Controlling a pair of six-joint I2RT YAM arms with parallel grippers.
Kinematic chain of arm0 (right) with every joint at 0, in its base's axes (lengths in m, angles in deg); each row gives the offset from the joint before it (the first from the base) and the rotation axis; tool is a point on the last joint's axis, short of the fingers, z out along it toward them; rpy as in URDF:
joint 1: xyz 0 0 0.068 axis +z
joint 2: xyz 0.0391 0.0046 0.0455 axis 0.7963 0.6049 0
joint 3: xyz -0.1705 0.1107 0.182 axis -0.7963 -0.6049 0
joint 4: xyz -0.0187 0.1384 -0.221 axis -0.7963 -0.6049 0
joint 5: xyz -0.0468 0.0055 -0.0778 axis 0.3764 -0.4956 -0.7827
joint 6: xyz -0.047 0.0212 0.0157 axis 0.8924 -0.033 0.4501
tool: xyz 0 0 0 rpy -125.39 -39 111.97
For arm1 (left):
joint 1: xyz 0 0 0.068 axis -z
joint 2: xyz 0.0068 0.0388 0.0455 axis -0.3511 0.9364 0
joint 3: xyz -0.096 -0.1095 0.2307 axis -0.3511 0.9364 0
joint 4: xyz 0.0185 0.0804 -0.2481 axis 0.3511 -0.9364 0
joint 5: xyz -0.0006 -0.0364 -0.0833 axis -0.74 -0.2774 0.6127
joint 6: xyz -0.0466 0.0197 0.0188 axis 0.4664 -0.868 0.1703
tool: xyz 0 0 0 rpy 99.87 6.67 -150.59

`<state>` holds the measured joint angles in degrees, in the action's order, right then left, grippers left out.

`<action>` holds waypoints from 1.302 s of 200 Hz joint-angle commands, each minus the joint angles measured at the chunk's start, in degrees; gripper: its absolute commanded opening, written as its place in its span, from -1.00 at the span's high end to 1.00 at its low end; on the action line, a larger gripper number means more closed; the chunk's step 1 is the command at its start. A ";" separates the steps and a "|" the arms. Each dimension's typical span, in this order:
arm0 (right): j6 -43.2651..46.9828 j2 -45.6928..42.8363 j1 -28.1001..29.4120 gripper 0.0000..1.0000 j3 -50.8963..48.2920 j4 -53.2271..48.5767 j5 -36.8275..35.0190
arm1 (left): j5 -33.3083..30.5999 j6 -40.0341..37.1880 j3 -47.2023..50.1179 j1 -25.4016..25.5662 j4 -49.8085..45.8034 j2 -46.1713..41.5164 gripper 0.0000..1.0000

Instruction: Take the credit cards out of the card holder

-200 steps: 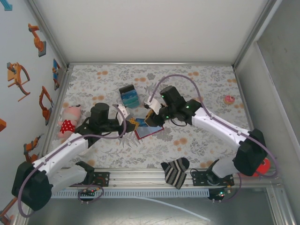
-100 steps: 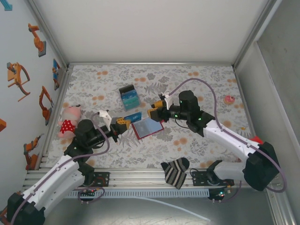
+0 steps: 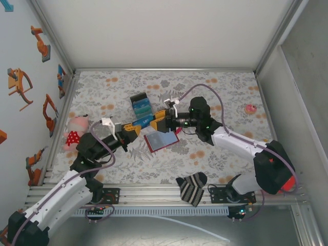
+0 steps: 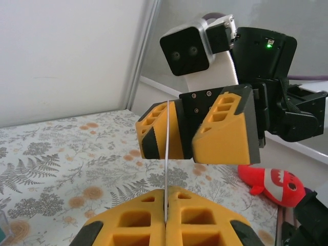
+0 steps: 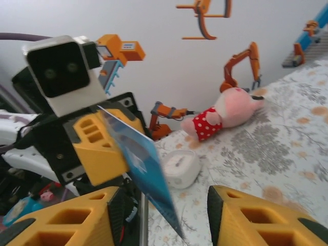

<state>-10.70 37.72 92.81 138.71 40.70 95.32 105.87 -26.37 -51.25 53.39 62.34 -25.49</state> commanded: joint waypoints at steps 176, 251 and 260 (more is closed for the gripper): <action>29.16 -4.22 0.84 1.00 13.28 -42.78 0.93 | 4.10 -20.06 -25.69 0.82 -42.58 9.21 -0.06; 29.99 -4.06 0.93 1.00 14.26 -44.55 0.76 | 11.46 -23.93 -29.68 1.12 -41.18 18.89 0.37; 30.00 -3.92 0.93 1.00 14.34 -44.56 0.68 | 11.98 -24.11 -29.77 1.17 -41.34 19.36 0.44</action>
<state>17.95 34.28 93.53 150.86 -2.75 96.00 114.09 -48.29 -78.94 54.29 21.14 -7.04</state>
